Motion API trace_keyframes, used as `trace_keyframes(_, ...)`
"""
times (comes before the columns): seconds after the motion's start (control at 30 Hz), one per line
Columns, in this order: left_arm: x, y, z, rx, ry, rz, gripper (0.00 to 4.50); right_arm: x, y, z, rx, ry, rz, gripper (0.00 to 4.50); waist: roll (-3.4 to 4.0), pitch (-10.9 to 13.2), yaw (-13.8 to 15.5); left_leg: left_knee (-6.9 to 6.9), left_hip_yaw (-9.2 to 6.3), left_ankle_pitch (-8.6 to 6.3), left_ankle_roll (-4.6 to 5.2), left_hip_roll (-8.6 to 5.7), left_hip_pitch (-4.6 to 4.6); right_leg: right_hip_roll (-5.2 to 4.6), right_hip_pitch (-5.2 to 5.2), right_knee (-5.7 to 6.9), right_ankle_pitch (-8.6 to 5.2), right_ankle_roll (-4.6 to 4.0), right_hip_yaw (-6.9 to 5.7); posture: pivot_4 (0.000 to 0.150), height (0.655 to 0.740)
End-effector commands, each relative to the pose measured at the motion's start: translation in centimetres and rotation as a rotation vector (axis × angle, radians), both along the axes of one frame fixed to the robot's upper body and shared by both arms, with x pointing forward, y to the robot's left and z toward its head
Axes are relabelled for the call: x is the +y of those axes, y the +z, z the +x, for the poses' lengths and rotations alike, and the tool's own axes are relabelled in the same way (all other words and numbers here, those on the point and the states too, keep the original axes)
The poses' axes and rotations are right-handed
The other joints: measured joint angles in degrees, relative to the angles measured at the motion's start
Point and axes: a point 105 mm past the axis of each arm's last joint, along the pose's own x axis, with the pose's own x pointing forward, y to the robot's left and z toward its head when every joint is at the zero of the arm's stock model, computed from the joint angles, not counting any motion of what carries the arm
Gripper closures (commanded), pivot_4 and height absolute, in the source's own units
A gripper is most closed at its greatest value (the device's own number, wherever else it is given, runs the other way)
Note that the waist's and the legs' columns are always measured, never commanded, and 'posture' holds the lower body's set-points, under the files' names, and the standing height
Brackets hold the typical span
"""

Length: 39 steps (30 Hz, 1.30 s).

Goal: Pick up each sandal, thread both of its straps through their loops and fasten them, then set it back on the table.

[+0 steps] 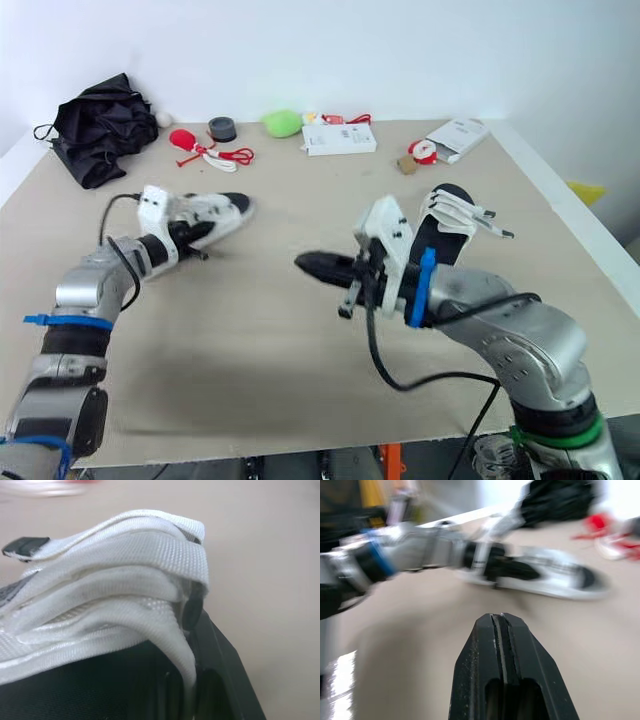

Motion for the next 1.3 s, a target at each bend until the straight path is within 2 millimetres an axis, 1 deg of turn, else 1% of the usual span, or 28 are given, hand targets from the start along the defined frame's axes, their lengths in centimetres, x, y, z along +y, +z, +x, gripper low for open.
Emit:
trace_keyframes(0.03, 2.5, 0.9, 1.0, -0.020, 0.163, 0.009, 4.47, 0.2, 1.5, 1.2, -0.113, -0.062, 0.020, 4.50, -0.01, 0.0, 0.0, -0.03, 0.02, -0.02, -0.03, -0.02, 0.00, -0.03, 0.00, 0.00, -0.02, -0.03, 0.01, 0.150, 0.7400)
trace_keyframes(0.13, 2.7, 0.8, 1.3, -0.005, 0.204, -0.017, 4.47, 0.4, 2.1, 1.8, -0.139, -0.084, 0.043, 4.50, -0.01, 0.0, 0.0, -0.03, 0.06, -0.06, -0.08, -0.11, -0.14, -0.15, -0.10, -0.01, 0.00, -0.09, 0.06, 0.150, 0.7400)
trace_keyframes(0.27, 1.7, 0.4, 1.6, 0.001, 0.186, -0.005, 4.47, 0.8, 2.5, 1.2, -0.146, -0.044, 0.073, 4.50, -0.04, 0.0, 0.1, -0.01, 0.09, -0.10, -0.05, -0.24, -0.17, -0.30, -0.09, -0.03, 0.08, -0.21, 0.07, 0.150, 0.7400)
trace_keyframes(0.4, 1.6, 0.5, 2.1, -0.013, 0.213, -0.024, 4.47, 1.0, 2.2, 0.7, -0.126, -0.013, 0.075, 4.50, -0.04, 0.0, 0.3, 0.04, 0.08, -0.06, -0.03, -0.24, -0.13, -0.30, -0.04, -0.02, 0.11, -0.22, 0.04, 0.150, 0.7400)
trace_keyframes(0.5, 1.8, 1.1, 2.3, -0.040, 0.255, -0.053, 3.51, 1.0, 1.8, 0.5, -0.106, 0.000, 0.065, 4.50, -0.05, 0.0, 0.5, 0.04, 0.07, 0.00, -0.02, -0.22, -0.04, -0.28, 0.02, -0.01, 0.16, -0.24, 0.02, 0.150, 0.7400)
trace_keyframes(0.57, 1.9, 1.4, 2.3, -0.050, 0.270, -0.064, 2.77, 1.0, 1.7, 0.5, -0.102, 0.001, 0.064, 4.50, -0.05, 0.0, 0.5, 0.04, 0.07, 0.02, -0.01, -0.21, -0.04, -0.27, 0.02, -0.01, 0.21, -0.33, 0.03, 0.150, 0.7400)
trace_keyframes(0.6, 2.1, 1.5, 2.3, -0.057, 0.281, -0.058, 2.11, 1.0, 1.6, 0.5, -0.099, 0.001, 0.067, 4.50, -0.05, 0.0, 0.4, 0.04, 0.08, 0.03, -0.02, -0.19, -0.04, -0.25, 0.01, -0.01, 0.23, -0.36, 0.04, 0.150, 0.7400)
trace_keyframes(0.67, 2.8, 1.9, 2.2, -0.066, 0.323, -0.059, 1.33, 0.9, 1.6, 0.6, -0.088, 0.000, 0.073, 4.50, -0.05, 0.0, 0.4, 0.04, 0.09, 0.04, -0.03, -0.15, -0.03, -0.20, 0.00, -0.01, 0.25, -0.39, 0.05, 0.150, 0.7400)
trace_keyframes(0.7, 2.7, 2.3, 1.9, -0.080, 0.310, -0.079, 0.92, 0.8, 1.7, 0.9, -0.079, -0.014, 0.087, 4.50, -0.05, 0.0, 0.4, 0.04, 0.09, 0.04, -0.04, -0.13, -0.03, -0.17, -0.01, -0.01, 0.25, -0.39, 0.05, 0.150, 0.7400)
trace_keyframes(0.73, 2.7, 2.6, 1.6, -0.089, 0.298, -0.080, 0.92, 0.7, 1.8, 1.1, -0.073, -0.023, 0.096, 4.50, -0.05, 0.0, 0.3, 0.04, 0.09, 0.04, -0.04, -0.12, -0.03, -0.16, -0.01, -0.01, 0.26, -0.40, 0.05, 0.150, 0.7400)
trace_keyframes(0.87, 3.5, 2.9, -0.1, -0.082, 0.281, -0.065, 0.92, 0.7, 2.1, 1.2, -0.055, -0.013, 0.121, 4.50, -0.05, 0.0, 0.1, 0.03, 0.09, 0.05, -0.08, -0.09, -0.07, -0.14, -0.04, -0.01, 0.28, -0.44, 0.07, 0.150, 0.7400)
trace_keyframes(0.97, 5.4, 3.6, -1.6, -0.079, 0.320, -0.031, 0.92, 0.7, 2.1, 1.2, -0.055, -0.004, 0.125, 4.50, -0.05, 0.0, -0.1, 0.03, 0.08, 0.05, -0.08, -0.10, -0.08, -0.15, -0.05, -0.01, 0.28, -0.44, 0.06, 0.150, 0.7400)
trace_keyframes(1.0, 5.8, 3.8, -2.1, -0.074, 0.324, -0.022, 0.92, 0.6, 2.1, 1.3, -0.053, -0.004, 0.126, 4.50, -0.05, 0.0, -0.2, 0.03, 0.08, 0.06, -0.09, -0.09, -0.08, -0.15, -0.05, -0.01, 0.28, -0.44, 0.06, 0.150, 0.7400)
trace_keyframes(1.13, 5.8, 3.8, -3.5, -0.029, 0.283, -0.045, 0.92, 0.7, 2.2, 1.3, -0.053, 0.006, 0.132, 4.50, -0.05, 0.0, -0.4, 0.03, 0.06, 0.09, -0.13, -0.10, -0.06, -0.16, -0.03, 0.00, 0.28, -0.43, 0.05, 0.150, 0.7400)
trace_keyframes(1.17, 5.3, 4.0, -4.2, -0.015, 0.228, -0.118, 0.92, 0.7, 2.2, 1.3, -0.050, 0.012, 0.131, 4.50, -0.05, 0.0, -0.4, 0.03, 0.06, 0.10, -0.13, -0.10, -0.06, -0.16, -0.03, 0.00, 0.28, -0.43, 0.05, 0.150, 0.7400)
trace_keyframes(1.2, 3.4, 4.2, -5.8, 0.013, 0.056, -0.198, 0.92, 0.6, 2.0, 1.1, -0.037, 0.031, 0.123, 4.50, -0.05, 0.0, -0.4, 0.03, 0.06, 0.10, -0.13, -0.11, -0.04, -0.18, -0.01, 0.00, 0.28, -0.42, 0.04, 0.150, 0.7400)
trace_keyframes(1.23, 1.5, 4.2, -8.1, 0.047, -0.139, -0.243, 0.92, 0.5, 1.5, 0.4, -0.008, 0.073, 0.095, 4.50, -0.06, 0.0, -0.5, 0.03, 0.06, 0.10, -0.13, -0.10, -0.05, -0.17, -0.02, 0.00, 0.28, -0.42, 0.05, 0.150, 0.7400)
trace_keyframes(1.27, 0.2, 4.2, -9.9, 0.078, -0.275, -0.268, 0.92, 0.4, 1.1, -0.1, 0.014, 0.105, 0.075, 4.50, -0.06, 0.0, -0.8, 0.02, 0.08, 0.10, -0.14, -0.10, -0.08, -0.17, -0.05, -0.02, 0.28, -0.42, 0.07, 0.150, 0.7400)
trace_keyframes(1.3, -0.6, 4.0, -11.6, 0.112, -0.369, -0.282, 0.92, 0.2, 0.6, -0.8, 0.020, 0.136, 0.052, 4.50, -0.06, 0.0, -0.8, 0.00, 0.15, 0.04, -0.17, -0.09, -0.08, -0.17, -0.08, -0.02, 0.26, -0.44, 0.13, 0.150, 0.7400)
